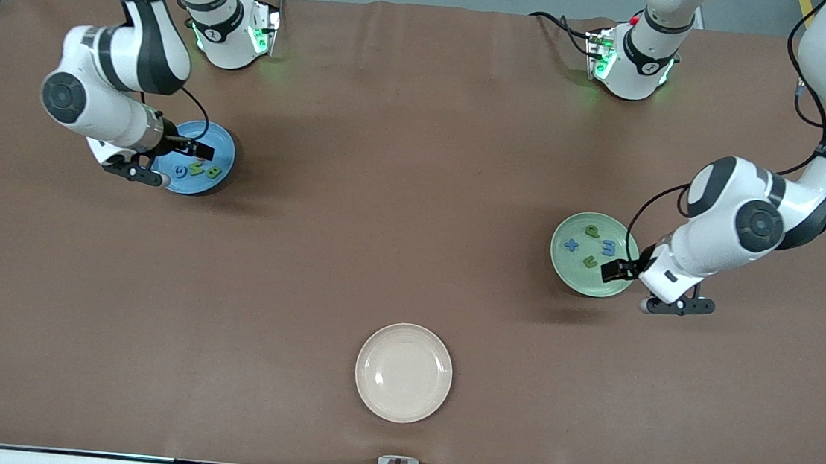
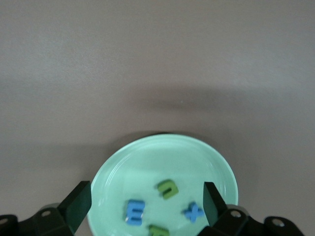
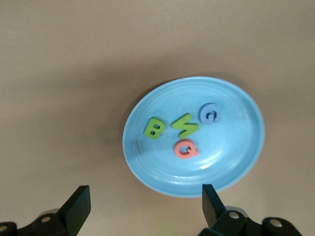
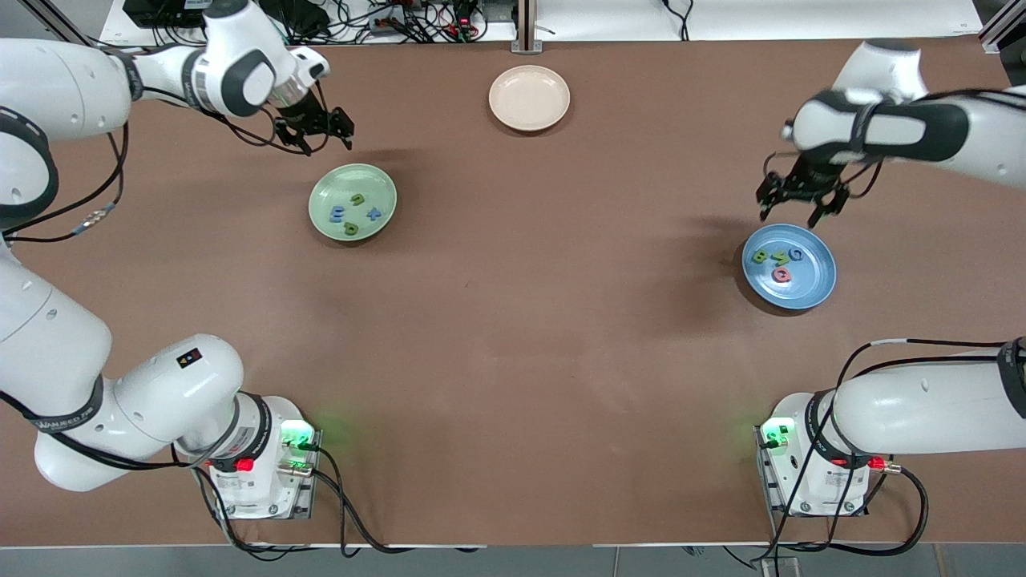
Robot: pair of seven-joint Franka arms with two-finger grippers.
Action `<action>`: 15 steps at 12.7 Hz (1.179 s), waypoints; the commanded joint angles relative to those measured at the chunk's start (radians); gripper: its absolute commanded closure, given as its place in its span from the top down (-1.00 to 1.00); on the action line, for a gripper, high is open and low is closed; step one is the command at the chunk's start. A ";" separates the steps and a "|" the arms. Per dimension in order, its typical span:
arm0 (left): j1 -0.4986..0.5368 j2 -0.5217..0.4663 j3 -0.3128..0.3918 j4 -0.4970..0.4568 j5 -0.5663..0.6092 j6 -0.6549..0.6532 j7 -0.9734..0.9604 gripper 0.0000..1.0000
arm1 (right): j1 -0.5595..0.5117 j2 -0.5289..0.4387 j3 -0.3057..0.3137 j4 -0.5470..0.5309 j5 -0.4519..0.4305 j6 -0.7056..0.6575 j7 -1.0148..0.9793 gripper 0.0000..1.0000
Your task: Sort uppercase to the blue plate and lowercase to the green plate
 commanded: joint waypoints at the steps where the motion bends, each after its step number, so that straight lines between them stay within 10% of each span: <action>1: 0.001 -0.211 0.061 -0.089 -0.219 -0.031 0.247 0.99 | -0.008 0.003 -0.001 0.163 -0.051 -0.175 -0.071 1.00; 6: 0.068 -0.357 0.103 0.028 -0.288 -0.317 0.349 0.99 | -0.051 0.078 -0.005 0.517 -0.087 -0.416 -0.231 1.00; 15: 0.071 -0.443 0.177 0.294 -0.292 -0.550 0.342 0.99 | -0.124 0.086 -0.004 0.822 -0.065 -0.564 -0.289 1.00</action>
